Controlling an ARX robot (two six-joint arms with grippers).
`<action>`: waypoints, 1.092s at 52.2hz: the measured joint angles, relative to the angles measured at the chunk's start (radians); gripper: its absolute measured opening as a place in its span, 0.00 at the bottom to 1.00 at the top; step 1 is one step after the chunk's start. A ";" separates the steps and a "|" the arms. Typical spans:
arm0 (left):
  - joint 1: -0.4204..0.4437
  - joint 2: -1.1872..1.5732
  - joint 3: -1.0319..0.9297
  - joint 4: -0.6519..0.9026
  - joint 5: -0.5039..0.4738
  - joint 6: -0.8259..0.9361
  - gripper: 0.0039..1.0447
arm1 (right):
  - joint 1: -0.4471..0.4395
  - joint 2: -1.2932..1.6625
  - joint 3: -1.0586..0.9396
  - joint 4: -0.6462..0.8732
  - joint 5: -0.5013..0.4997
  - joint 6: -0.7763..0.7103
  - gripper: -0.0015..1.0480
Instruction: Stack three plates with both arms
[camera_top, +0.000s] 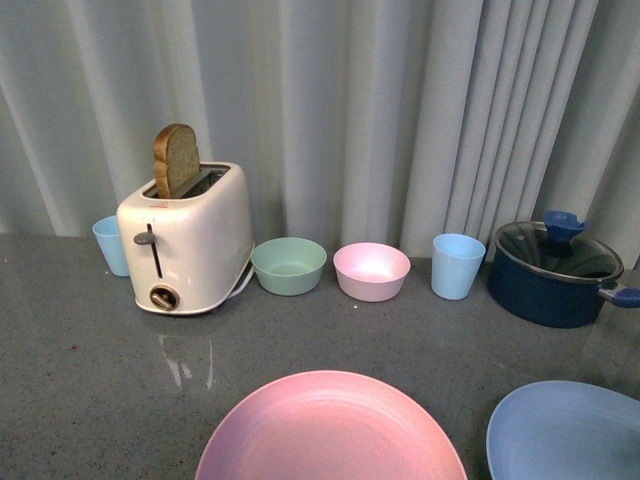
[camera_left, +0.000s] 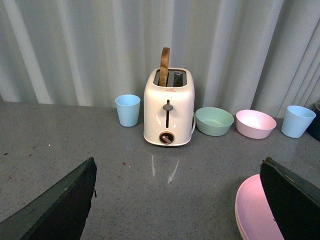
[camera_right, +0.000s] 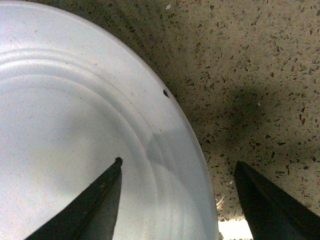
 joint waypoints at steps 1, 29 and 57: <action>0.000 0.000 0.000 0.000 0.000 0.000 0.94 | 0.000 0.003 0.000 0.003 0.000 0.001 0.56; 0.000 0.000 0.000 0.000 0.000 0.000 0.94 | -0.161 -0.188 -0.091 -0.018 -0.227 0.027 0.03; 0.000 0.000 0.000 0.000 0.000 0.000 0.94 | -0.057 -0.555 -0.161 -0.085 -0.401 0.061 0.03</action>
